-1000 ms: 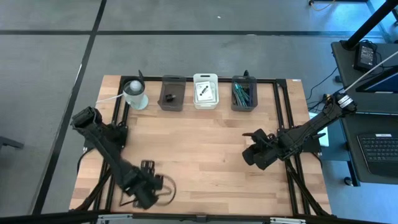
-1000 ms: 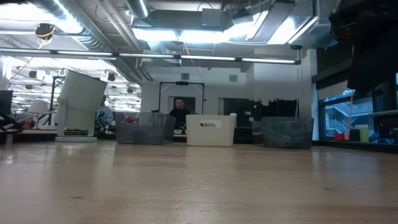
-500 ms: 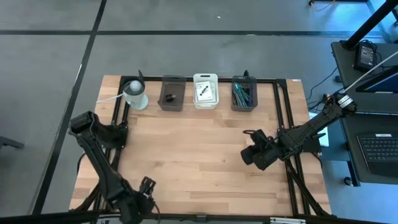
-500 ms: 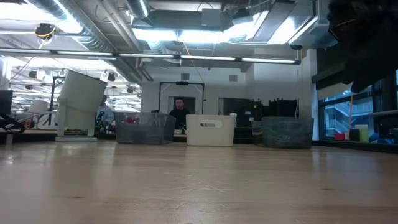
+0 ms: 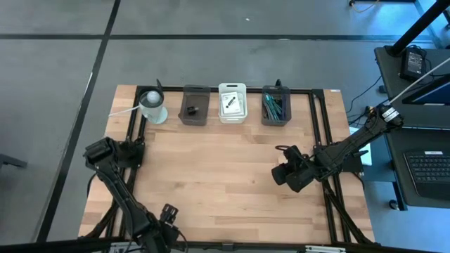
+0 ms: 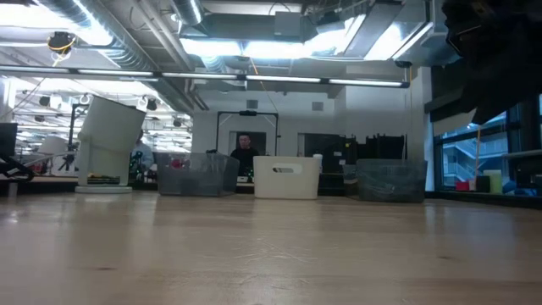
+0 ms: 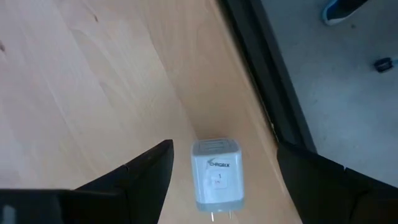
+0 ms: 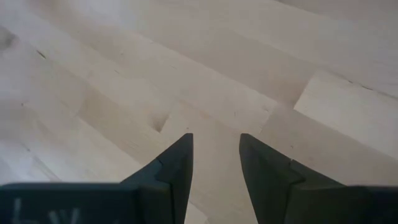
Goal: Pick and place items into bin
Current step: Put the white charger adapter into the left black bin
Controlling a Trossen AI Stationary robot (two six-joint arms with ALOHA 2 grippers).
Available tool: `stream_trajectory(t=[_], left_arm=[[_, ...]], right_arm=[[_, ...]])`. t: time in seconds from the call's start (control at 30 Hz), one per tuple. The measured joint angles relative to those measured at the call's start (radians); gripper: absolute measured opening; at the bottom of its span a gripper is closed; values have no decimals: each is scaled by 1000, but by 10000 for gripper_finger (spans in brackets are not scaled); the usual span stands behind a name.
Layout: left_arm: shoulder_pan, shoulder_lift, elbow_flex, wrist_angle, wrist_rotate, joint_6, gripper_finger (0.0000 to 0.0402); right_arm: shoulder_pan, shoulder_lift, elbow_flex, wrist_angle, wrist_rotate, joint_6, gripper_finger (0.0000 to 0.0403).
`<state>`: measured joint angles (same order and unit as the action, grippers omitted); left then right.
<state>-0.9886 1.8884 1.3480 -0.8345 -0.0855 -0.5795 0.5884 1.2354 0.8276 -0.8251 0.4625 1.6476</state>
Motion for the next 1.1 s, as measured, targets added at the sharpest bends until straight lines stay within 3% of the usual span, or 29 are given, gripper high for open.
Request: stream_trajectory(t=[0.47,0.97,1.1], left_arm=[[-6,103,0,-3,81,-13,277],[2,106,0,-7,85,0,151],[14,105,0,-7,89,-41,144]], right_arm=[[0,0,0,-10,0,-6,135],[0,0,0,-8,15,-67,135],[0,0,0,-8,16,-75,135]])
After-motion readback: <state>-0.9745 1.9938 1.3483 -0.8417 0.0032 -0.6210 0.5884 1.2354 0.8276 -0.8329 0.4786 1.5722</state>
